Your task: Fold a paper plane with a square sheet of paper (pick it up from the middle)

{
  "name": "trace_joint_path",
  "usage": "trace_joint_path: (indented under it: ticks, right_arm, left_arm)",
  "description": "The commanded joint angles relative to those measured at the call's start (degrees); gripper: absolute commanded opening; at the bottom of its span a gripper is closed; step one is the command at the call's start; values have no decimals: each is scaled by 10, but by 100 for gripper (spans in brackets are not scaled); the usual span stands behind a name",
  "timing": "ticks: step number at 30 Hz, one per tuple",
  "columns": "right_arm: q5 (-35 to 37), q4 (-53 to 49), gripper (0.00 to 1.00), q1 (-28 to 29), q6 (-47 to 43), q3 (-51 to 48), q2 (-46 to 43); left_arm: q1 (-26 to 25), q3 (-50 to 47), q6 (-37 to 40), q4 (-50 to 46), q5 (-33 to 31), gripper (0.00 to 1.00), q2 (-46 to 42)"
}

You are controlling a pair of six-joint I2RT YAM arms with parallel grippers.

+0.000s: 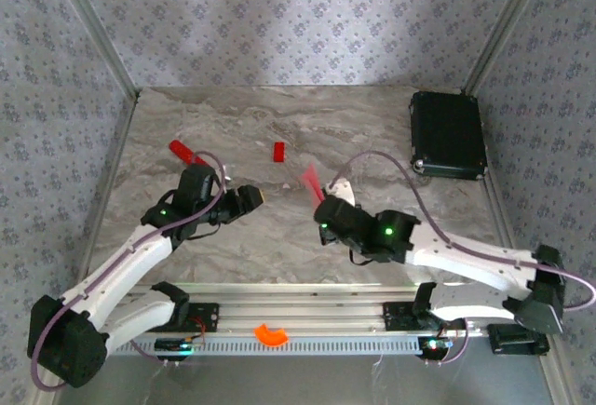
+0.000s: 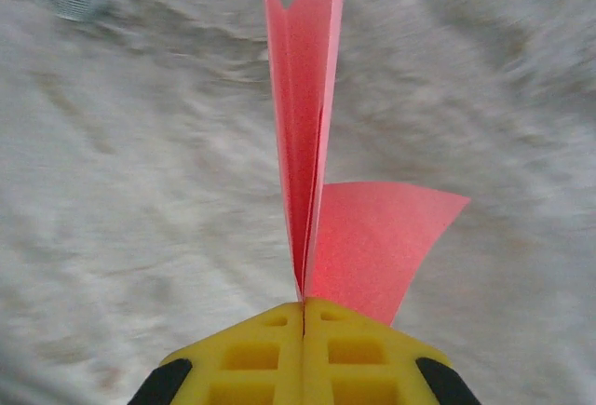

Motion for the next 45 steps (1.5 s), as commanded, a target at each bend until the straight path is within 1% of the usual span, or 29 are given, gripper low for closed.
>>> trace_joint_path:
  ticks: [1,3,5,7,9,10,15,16,18,20,23,24,26,28,31,33,35,37,39,40,42,44,45]
  right_arm:
    - [214,-217,2,26,-4,62,71]
    - [253,-258,2,35,8,84,113]
    - [261,-256,2,44,0,87,142]
    - [240,-201,3,58,-49,73,164]
    - [199,-131,4,77,-107,61,193]
    - [187,-117,5,86,-117,63,211]
    - [122,-105,7,131,-136,102,328]
    - [109,-103,8,137,-135,128,343]
    - [67,-74,15,147,-138,140,360]
    - [17,-31,23,149,-133,139,348]
    - [-41,53,40,139,-115,112,289]
    - [-60,91,45,132,-106,78,260]
    - [-104,152,50,105,-86,33,205]
    - [-162,219,54,62,-64,-27,155]
    - [-287,313,54,-36,-16,-124,75]
    - [-371,374,54,-111,8,-189,27]
    - [-420,413,52,-169,42,-239,-14]
    - [-468,436,44,-226,63,-275,-41]
    - [-518,447,34,-285,75,-298,-54]
    - [-538,451,30,-303,76,-306,-57]
    - [-574,457,21,-332,74,-314,-51]
    - [-594,466,15,-340,68,-317,-37]
    - [-603,474,13,-339,67,-317,-27]
  left_arm:
    - [5,-14,-3,-34,1,64,-22]
    - [11,-16,-5,-43,-1,64,-33]
    - [21,-17,-6,-58,-1,64,-45]
    - [34,-20,-5,-76,0,65,-63]
    - [48,-31,-8,-94,-1,66,-93]
    - [54,-38,-10,-101,-2,66,-108]
    - [95,-75,-29,-120,13,69,-184]
    - [101,-78,-31,-122,22,69,-192]
    - [105,-76,-29,-136,39,69,-200]
    - [105,-70,-16,-159,45,69,-205]
    - [106,-65,-7,-182,49,69,-211]
    - [106,-68,-9,-182,54,69,-212]
    - [106,-71,-18,-182,65,69,-215]
    - [104,-77,-26,-182,74,69,-223]
    - [101,-97,-45,-180,71,69,-246]
    - [94,-118,-70,-154,72,68,-259]
    - [81,-141,-98,-119,65,67,-261]
    - [60,-154,-116,-89,44,67,-253]
    - [35,-161,-124,-55,17,65,-226]
    - [26,-163,-127,-36,11,64,-210]
    - [5,-159,-131,12,1,61,-159]
    - [-15,-142,-125,39,-14,58,-107]
    - [-23,-131,-120,49,-18,54,-78]
